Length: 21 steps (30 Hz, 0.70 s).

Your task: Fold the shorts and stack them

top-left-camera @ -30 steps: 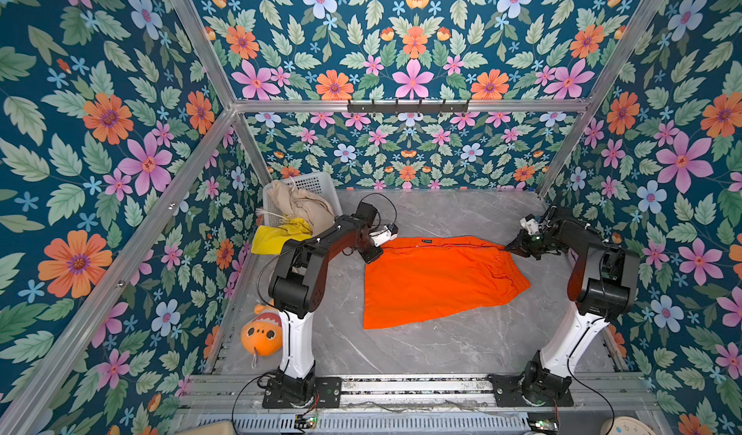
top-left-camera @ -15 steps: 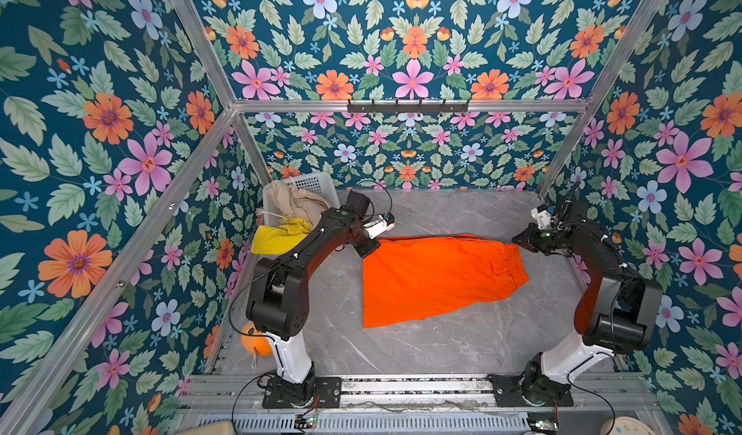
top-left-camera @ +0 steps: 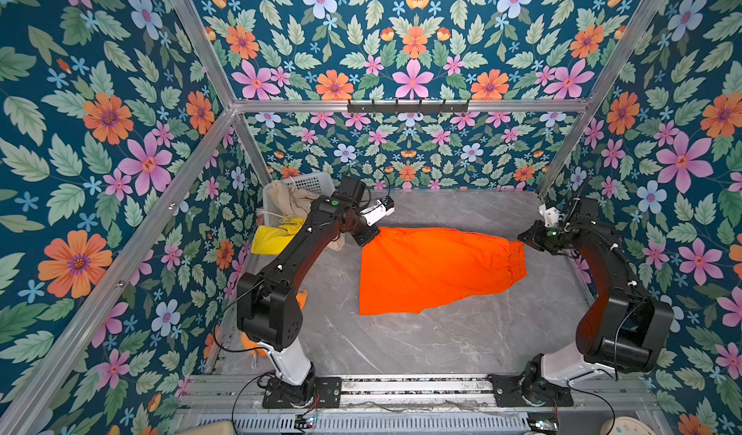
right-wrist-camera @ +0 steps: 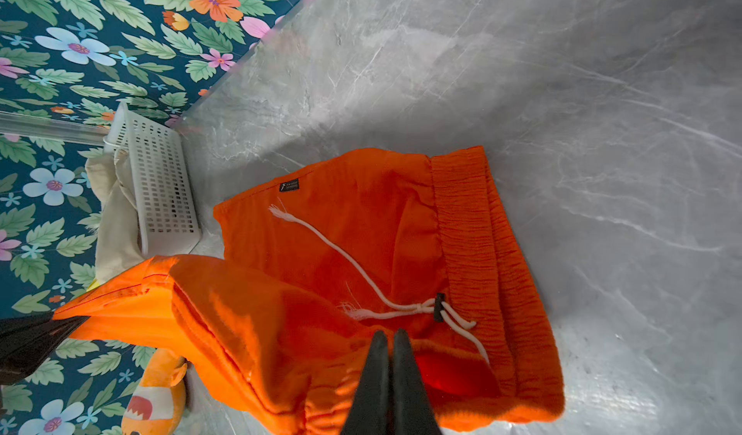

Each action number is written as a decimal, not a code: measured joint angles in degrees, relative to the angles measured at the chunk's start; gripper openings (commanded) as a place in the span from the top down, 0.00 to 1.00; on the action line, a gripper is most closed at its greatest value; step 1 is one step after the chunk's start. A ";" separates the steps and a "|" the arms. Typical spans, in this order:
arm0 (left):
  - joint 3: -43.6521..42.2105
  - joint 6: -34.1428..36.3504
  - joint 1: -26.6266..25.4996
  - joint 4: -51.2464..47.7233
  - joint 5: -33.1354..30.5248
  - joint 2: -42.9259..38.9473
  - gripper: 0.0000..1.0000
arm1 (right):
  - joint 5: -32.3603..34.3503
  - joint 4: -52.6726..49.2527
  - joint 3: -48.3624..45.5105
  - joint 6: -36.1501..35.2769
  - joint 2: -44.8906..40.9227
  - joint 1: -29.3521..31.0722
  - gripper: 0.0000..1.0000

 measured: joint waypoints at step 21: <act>11.98 -1.77 0.00 2.86 -2.36 14.97 0.88 | 4.68 -0.83 0.85 1.25 4.42 -0.02 1.00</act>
